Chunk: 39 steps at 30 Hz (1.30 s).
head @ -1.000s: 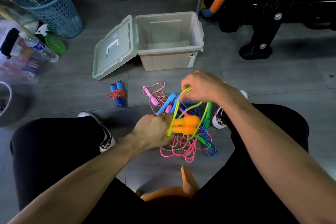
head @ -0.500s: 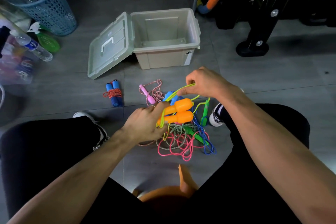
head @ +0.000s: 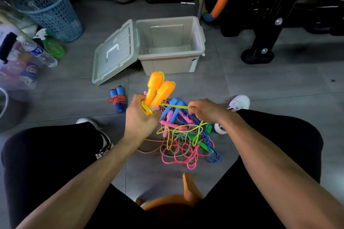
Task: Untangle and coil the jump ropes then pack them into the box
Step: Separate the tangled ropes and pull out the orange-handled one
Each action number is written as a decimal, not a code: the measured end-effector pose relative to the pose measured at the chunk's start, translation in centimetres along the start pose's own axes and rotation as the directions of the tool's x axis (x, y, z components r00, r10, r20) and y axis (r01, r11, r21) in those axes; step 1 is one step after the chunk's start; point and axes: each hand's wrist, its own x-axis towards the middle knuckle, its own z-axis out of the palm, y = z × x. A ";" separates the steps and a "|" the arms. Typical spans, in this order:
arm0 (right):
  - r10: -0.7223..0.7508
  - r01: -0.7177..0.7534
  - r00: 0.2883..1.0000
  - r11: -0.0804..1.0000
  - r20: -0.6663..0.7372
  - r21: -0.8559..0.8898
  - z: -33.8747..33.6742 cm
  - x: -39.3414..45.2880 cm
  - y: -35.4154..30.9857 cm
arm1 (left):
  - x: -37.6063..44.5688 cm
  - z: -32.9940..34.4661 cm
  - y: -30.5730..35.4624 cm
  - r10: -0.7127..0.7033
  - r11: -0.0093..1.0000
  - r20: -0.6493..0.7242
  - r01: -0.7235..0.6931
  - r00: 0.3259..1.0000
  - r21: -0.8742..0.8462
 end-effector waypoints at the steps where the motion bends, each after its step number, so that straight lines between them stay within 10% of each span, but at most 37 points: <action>1: -0.002 0.003 1.000 0.999 0.014 -0.040 0.3 0.1 0.0 | 0.1 0.0 0.0 -0.043 0.999 -0.007 0.042 0.999 -0.022; 11: -0.127 0.124 0.990 0.990 0.053 0.061 1.9 -1.9 -3.6 | 3.3 -1.2 -1.8 -0.131 0.967 -0.012 0.131 0.991 0.218; 23: -0.331 0.337 0.940 0.939 -0.083 0.070 0.3 -4.1 -7.9 | 0.8 1.2 -3.4 -0.028 0.487 0.330 -0.275 0.944 0.829; 34: -0.152 0.158 0.976 0.987 -0.158 0.031 -4.1 -2.1 -3.9 | -1.8 2.7 -5.1 0.531 0.296 0.673 -0.857 0.515 0.422; 39: -0.111 0.150 0.979 0.960 -0.170 0.235 -4.0 -0.7 -1.0 | -1.5 1.5 -4.0 0.594 0.518 0.507 -0.779 0.625 0.354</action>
